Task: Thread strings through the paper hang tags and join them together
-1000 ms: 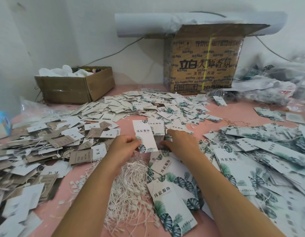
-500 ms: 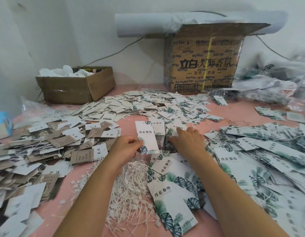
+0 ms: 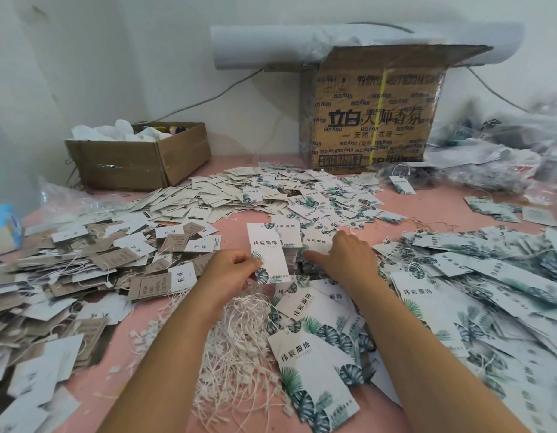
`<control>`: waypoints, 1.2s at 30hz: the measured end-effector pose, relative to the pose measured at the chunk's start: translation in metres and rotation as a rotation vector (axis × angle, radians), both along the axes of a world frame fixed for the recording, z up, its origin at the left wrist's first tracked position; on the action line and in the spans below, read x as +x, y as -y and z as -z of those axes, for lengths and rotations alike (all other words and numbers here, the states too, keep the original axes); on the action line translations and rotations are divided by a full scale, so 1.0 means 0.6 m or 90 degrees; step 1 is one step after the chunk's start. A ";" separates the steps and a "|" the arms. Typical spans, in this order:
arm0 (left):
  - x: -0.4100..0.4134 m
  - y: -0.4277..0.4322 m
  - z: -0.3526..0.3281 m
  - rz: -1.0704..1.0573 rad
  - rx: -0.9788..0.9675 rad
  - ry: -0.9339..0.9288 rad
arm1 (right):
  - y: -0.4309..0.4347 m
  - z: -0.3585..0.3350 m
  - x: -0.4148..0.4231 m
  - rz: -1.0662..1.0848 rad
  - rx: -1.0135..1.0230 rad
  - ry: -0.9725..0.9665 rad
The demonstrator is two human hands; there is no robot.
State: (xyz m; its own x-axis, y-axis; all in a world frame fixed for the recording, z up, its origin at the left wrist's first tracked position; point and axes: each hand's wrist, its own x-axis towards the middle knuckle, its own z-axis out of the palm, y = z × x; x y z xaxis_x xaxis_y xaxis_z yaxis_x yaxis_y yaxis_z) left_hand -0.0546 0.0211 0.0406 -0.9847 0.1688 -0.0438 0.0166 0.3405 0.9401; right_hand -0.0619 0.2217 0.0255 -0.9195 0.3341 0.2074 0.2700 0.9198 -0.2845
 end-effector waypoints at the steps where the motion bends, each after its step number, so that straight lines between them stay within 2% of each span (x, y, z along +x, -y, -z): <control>1: 0.000 0.000 -0.001 -0.001 -0.002 0.000 | 0.000 0.002 -0.001 0.010 0.006 0.023; 8: 0.000 0.000 0.000 0.000 -0.019 0.001 | -0.008 -0.001 -0.005 0.021 -0.137 0.057; 14: -0.001 -0.001 0.000 0.002 -0.028 -0.002 | -0.016 -0.009 -0.009 0.011 -0.281 -0.055; 19: 0.000 -0.002 -0.003 0.002 -0.020 0.004 | -0.012 -0.037 -0.005 -0.044 -0.523 -0.198; 21: 0.001 -0.001 -0.004 0.000 -0.020 0.007 | 0.000 -0.045 -0.001 -0.080 -0.594 -0.191; 25: 0.001 0.000 -0.003 -0.003 -0.026 0.004 | 0.028 -0.037 0.006 -0.116 -0.551 -0.095; 29: 0.000 -0.001 -0.003 -0.004 -0.022 0.005 | 0.039 -0.034 0.007 -0.126 -0.547 -0.050; 33: -0.001 -0.002 -0.002 -0.012 -0.025 0.004 | 0.038 -0.037 0.006 -0.137 -0.530 -0.045; 36: -0.001 -0.001 -0.002 -0.026 -0.011 0.000 | 0.029 -0.037 -0.001 -0.131 -0.572 -0.059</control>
